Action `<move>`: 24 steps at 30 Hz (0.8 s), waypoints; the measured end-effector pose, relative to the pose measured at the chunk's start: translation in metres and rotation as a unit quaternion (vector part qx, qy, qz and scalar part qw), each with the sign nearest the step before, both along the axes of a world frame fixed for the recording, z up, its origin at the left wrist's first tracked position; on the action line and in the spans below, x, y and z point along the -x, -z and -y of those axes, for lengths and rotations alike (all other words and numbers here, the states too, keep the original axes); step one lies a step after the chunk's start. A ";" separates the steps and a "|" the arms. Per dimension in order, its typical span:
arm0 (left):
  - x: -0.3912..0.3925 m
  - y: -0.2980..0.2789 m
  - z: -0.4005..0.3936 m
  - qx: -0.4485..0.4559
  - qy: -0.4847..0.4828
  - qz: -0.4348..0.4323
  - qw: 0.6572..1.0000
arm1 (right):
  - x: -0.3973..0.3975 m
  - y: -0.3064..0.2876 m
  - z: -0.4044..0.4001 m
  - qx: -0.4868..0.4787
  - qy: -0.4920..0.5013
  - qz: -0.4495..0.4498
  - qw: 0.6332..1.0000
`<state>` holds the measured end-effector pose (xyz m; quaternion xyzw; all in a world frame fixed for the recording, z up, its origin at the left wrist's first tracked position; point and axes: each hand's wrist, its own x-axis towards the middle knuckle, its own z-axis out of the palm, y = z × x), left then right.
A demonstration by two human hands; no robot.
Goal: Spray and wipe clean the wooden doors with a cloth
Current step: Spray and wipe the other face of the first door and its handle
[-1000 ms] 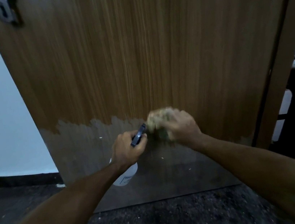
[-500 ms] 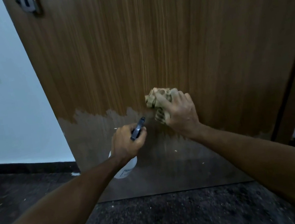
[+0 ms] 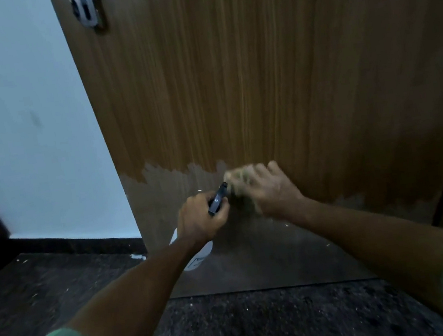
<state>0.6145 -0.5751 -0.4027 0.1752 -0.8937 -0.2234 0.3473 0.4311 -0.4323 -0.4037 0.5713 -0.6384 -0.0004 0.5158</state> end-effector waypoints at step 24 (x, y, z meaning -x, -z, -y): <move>-0.063 -0.010 0.053 0.001 -0.090 0.139 0.986 | -0.053 -0.042 0.059 0.191 0.082 0.170 0.963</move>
